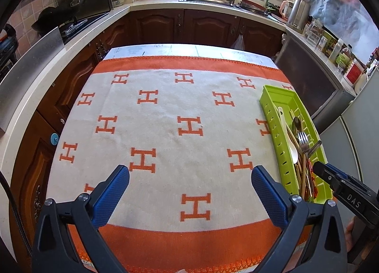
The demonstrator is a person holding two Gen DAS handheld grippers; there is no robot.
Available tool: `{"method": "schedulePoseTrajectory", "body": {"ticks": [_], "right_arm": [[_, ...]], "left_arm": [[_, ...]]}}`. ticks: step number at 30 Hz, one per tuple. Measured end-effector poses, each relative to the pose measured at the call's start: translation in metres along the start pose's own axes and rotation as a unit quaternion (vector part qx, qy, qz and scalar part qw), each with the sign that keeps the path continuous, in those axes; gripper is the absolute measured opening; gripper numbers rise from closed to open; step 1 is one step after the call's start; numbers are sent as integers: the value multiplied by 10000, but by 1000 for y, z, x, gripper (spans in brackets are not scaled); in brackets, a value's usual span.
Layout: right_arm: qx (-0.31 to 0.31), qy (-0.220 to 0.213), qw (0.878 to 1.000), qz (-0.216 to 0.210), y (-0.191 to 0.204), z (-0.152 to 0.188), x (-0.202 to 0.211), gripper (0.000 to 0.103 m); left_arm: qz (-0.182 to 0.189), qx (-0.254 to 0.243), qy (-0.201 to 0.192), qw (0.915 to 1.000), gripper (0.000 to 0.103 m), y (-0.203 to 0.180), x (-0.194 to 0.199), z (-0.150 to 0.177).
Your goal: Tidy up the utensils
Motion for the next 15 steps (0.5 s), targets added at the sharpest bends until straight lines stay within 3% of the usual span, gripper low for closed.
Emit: {"method": "schedulePoseTrajectory", "body": {"ticks": [8,15], "right_arm": [[332,-492,9981,144,26,-9,50,54],[389,-944,9948,-13,56,-38,99,59]], "left_arm": [[-262,-45,-354,9990,102,1,31,-4],[-206,-91,-747,9969,102,-4,77,-16]]}}
Point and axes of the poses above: each gripper's, at about its wrist camera, not at the fingertips, and x roughly against the way its jaws point, y to its left, z to its underside, the point moved 6 cm from there along -x, roughly the way its jaws point, and after that the axes turned 14 degrees about x, right-handed, at the moved point
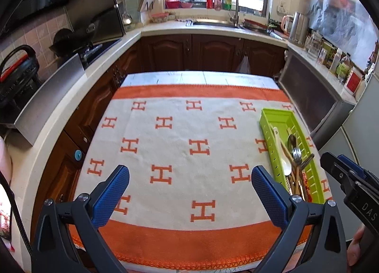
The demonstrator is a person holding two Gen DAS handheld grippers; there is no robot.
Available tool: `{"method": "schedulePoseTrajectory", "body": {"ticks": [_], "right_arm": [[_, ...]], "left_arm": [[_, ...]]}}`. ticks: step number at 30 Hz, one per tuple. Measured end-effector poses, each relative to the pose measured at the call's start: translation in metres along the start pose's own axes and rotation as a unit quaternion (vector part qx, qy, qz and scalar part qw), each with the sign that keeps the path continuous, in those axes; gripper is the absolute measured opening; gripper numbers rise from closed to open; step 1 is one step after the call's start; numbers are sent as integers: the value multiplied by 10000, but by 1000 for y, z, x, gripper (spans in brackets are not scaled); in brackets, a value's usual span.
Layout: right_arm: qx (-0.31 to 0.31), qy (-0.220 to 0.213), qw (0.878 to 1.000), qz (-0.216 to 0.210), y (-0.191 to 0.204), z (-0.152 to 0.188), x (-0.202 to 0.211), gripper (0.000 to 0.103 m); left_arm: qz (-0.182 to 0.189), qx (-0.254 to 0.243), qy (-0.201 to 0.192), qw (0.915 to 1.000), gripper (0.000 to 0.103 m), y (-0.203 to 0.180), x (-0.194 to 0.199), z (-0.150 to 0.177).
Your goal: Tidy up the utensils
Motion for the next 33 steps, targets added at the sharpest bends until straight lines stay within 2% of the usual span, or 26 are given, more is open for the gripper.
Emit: {"method": "schedulePoseTrajectory", "body": {"ticks": [5,13,33], "right_arm": [[191,-334,9993,-36,26,-19,30,67],[420,-460,9979,149,48,-26,52,69],[469,-342,9982,132,51,-24,38,69]], "left_arm": [[-73,-40,-391,9992,102,1,26,-10],[-100,-84,-734,9972,102,2,43,-18],[-103,-107,-659,9977,102,6,37,-14]]}}
Point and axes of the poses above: each gripper's, at about its wrist camera, not at the fingertips, and x roughly against the way its jaws point, y to its left, z to its underside, the point moved 6 cm from there along -x, roughly the way its jaws point, and after that the axes turned 14 degrees about x, right-handed, at the moved point
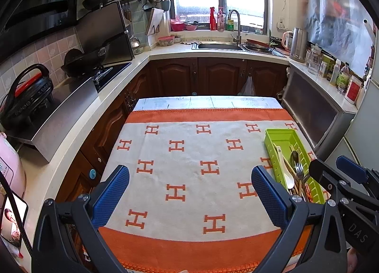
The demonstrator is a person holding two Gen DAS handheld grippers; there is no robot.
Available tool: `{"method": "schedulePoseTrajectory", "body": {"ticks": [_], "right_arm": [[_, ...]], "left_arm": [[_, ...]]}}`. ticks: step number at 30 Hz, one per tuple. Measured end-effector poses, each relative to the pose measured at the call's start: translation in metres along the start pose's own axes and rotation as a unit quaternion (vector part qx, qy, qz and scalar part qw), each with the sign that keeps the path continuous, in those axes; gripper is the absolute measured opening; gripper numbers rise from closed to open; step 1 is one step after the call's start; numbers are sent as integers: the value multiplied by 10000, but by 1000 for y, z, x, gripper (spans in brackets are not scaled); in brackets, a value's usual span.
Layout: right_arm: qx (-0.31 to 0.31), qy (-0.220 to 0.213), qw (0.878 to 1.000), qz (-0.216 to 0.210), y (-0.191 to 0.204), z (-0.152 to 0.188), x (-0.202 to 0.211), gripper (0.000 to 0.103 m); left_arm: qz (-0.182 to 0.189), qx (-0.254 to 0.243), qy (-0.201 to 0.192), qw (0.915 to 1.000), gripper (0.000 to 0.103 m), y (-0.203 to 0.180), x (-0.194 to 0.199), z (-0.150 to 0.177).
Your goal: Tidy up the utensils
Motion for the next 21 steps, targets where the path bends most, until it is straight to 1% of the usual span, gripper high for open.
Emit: {"method": "schedulePoseTrajectory", "body": {"ticks": [21], "right_arm": [[-39,170,9998,-56,-6,9,-22,69]], "left_arm": [[-42,8,167,9999,102,3,-13,5]]}}
Point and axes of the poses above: each gripper's, at about its wrist camera, not at the fingertips, and x roughly against the way its jaws point, y to its left, z to its underside, the point moved 6 cm from there along -x, roughly the way its jaws point, and after that the axes turned 14 degrees about x, right-handed, at the moved point
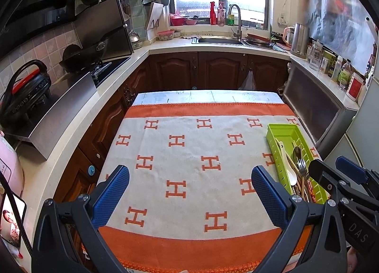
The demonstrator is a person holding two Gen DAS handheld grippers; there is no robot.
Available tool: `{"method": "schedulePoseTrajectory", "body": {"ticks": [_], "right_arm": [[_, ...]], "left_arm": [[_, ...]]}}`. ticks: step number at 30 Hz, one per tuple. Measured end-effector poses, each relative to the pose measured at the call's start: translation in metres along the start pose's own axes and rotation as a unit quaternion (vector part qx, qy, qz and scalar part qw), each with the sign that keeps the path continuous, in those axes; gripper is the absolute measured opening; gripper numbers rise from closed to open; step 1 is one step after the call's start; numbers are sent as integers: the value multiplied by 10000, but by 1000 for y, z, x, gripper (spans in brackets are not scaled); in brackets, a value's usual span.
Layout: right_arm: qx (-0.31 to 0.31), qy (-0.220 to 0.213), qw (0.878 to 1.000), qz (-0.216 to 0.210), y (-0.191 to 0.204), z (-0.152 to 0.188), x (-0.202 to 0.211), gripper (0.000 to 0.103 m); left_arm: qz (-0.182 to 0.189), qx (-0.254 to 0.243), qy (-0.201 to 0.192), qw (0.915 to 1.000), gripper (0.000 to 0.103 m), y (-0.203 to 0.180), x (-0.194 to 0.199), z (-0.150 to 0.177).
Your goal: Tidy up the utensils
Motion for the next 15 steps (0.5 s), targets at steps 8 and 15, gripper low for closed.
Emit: {"method": "schedulePoseTrajectory", "body": {"ticks": [8,15], "right_arm": [[-5,31,10000,-16,1,3,-4,69],[-3,54,10000,-25,2,6,-8,69]], "left_arm": [[-10,6,48,10000,102,0,-2,0],[-13,10,74,10000,102,1,-4,0]]}}
Point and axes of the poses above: each gripper's, at about its wrist camera, not at the fingertips, and x roughly against the way its jaws point, y to its left, z to its underside, the point moved 6 cm from there along -x, roughly the way its jaws point, and after that the axes turned 14 degrees about x, right-handed, at the moved point
